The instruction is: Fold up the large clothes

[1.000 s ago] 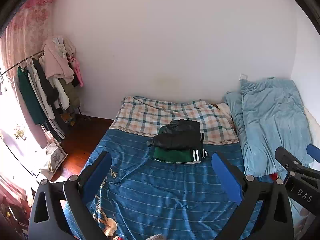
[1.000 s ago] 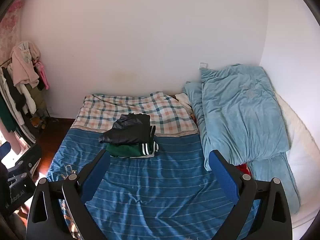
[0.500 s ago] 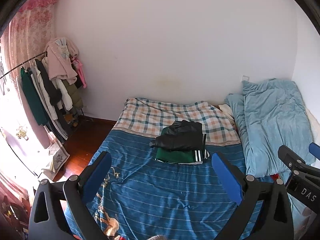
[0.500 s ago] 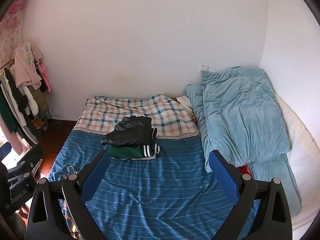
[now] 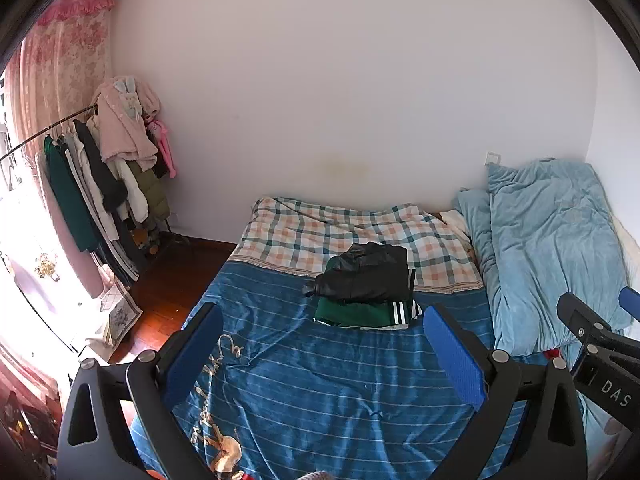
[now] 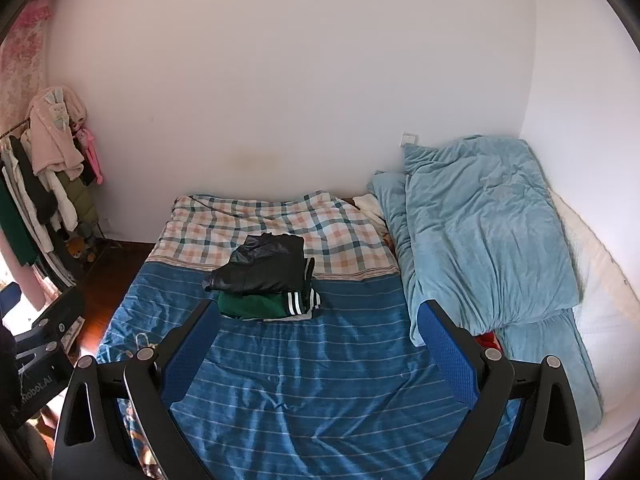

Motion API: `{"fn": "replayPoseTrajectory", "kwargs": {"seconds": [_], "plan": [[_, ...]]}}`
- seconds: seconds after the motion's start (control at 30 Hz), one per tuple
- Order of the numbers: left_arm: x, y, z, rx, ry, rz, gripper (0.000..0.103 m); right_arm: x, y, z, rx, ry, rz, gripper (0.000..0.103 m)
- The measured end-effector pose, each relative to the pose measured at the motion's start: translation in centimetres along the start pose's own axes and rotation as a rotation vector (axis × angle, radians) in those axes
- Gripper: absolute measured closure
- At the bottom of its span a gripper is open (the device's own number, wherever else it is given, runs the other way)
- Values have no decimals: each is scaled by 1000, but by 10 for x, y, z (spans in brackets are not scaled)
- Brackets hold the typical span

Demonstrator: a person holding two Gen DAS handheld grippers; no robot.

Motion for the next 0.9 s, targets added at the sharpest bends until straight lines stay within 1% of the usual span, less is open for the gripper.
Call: {"fn": "replayPoseTrajectory", "kwargs": {"seconds": [0.9], "plan": [[2,10,-1,-11,-9,-10,1,1,-3,2,2,-7,-5,3]]}}
Point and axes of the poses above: each gripper's, at about its wrist camera, not at the fingertips, and x roughly against the way its jaws point, z to its left, y to its top, the point moved 3 cm from there along -x, roughly the way its jaws point, and after that the axes turned 1 degree about x, right-handed, at the moved point
